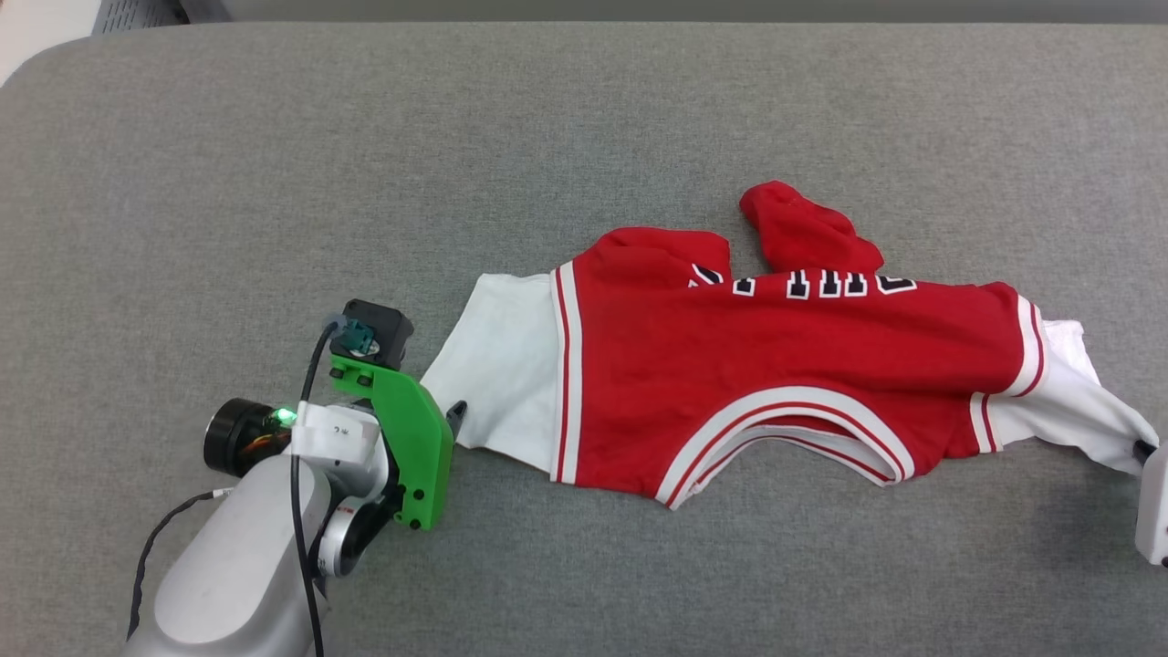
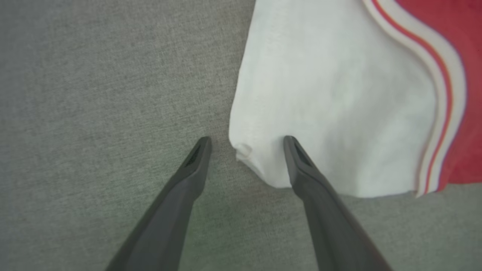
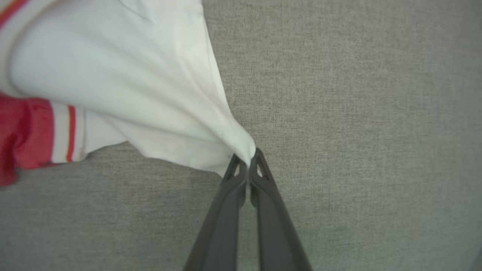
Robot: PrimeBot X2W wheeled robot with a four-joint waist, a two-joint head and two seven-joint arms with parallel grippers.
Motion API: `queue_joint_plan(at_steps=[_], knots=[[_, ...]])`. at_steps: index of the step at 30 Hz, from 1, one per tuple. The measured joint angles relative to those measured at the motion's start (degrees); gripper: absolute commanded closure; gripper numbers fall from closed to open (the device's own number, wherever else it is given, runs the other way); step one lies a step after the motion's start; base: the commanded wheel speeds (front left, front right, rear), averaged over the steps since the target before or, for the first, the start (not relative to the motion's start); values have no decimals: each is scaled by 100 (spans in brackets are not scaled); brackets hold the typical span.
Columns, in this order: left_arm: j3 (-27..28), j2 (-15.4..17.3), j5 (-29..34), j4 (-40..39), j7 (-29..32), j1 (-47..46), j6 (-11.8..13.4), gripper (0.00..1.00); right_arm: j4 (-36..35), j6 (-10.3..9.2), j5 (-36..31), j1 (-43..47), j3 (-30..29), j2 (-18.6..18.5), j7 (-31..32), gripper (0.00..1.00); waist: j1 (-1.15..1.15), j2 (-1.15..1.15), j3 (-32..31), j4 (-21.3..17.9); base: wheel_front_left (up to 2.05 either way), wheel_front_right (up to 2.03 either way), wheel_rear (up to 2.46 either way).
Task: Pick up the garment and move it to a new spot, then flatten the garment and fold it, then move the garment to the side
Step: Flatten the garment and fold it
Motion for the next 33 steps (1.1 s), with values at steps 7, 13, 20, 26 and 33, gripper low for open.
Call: queue_joint_plan(at_steps=[7,13,20,26,33], knots=[[-63,-34,-164,491,240,-269,-160,50,-59,0,22,-27,105,-27,0,100,0,0,187,-93,0,0,0],[-64,-77,-399,683,368,-372,-304,100,-47,0,62,-27,145,-78,-2,100,0,0,120,-60,0,0,0],[-88,-13,-439,472,143,-98,-357,100,-68,0,123,-18,152,-174,-165,100,0,0,-158,7,0,0,0],[200,330,-501,-218,-53,316,-249,100,-218,0,374,11,109,-352,-237,100,0,0,-537,62,0,0,0],[766,788,-805,-1491,29,671,89,100,-625,0,975,-3,-12,-591,-107,100,0,0,-1023,93,0,0,0]])
